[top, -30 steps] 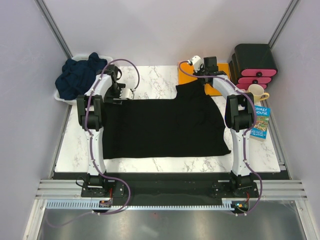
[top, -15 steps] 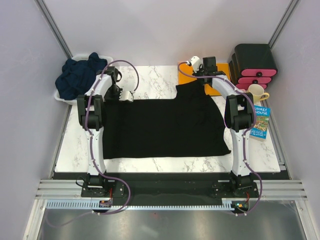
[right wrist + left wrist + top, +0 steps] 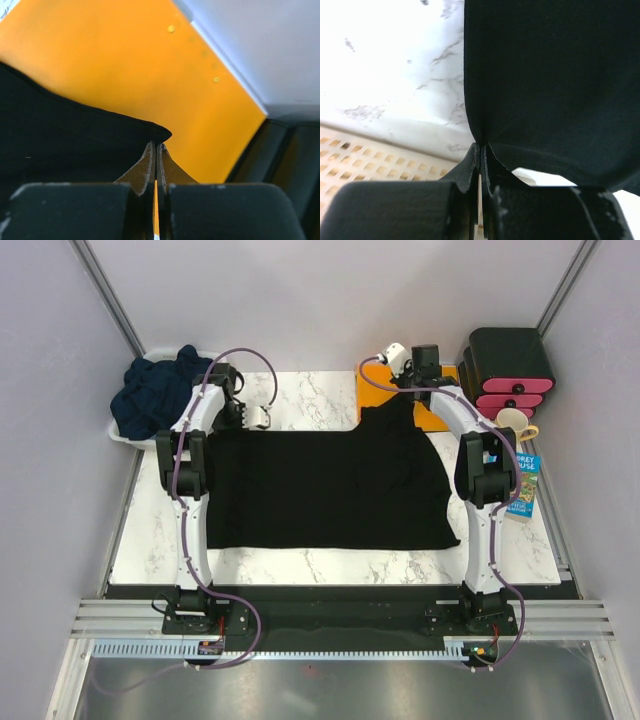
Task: Fold and stack the t-shirts
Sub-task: Fold the tshirt
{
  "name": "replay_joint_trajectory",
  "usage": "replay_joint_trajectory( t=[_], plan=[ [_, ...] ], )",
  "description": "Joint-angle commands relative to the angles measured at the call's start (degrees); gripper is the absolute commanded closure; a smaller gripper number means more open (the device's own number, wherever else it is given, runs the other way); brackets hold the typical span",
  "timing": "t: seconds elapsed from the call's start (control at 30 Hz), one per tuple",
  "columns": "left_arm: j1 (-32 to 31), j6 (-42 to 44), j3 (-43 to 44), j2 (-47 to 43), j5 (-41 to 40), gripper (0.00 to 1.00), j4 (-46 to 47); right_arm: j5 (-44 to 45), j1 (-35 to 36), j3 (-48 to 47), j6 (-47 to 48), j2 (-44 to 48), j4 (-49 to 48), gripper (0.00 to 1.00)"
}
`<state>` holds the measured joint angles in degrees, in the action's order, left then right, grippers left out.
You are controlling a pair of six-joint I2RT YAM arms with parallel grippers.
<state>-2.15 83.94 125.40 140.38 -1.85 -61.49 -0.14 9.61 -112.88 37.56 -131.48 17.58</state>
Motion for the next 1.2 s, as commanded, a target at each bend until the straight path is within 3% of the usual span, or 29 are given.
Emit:
replay_joint_trajectory(
  t=[0.0, 0.2, 0.5, 0.77, 0.9, 1.17],
  plan=[
    [-0.22, -2.64, -0.24, -6.86, 0.35, 0.98, 1.47, 0.32, -0.82, 1.52, 1.46, 8.69, -0.8, 1.0],
    [-0.4, -4.22, -5.25, -12.58, -0.08, 0.98, 1.73, -9.16, -0.99, 3.98, 1.99, 16.33, 6.66, 1.0],
    [-0.75, -2.29, -17.71, -23.47, -0.61, 0.98, 1.55, -19.19, -0.03, 9.34, 11.38, 24.77, 28.61, 1.0],
    [-0.75, 2.89, -32.93, -32.62, -3.43, 0.98, 1.2, -16.91, 6.11, 26.01, 25.79, 37.41, 39.02, 1.0],
    [-1.1, 3.16, -40.04, -35.17, -3.07, 0.98, 0.85, -15.94, 8.32, 30.08, 28.0, 41.3, 41.03, 1.0],
    [-1.01, 3.24, -46.38, -36.4, -3.95, 0.98, 1.73, -12.0, 9.55, 35.35, 34.06, 47.8, 46.66, 1.0]
  ],
)
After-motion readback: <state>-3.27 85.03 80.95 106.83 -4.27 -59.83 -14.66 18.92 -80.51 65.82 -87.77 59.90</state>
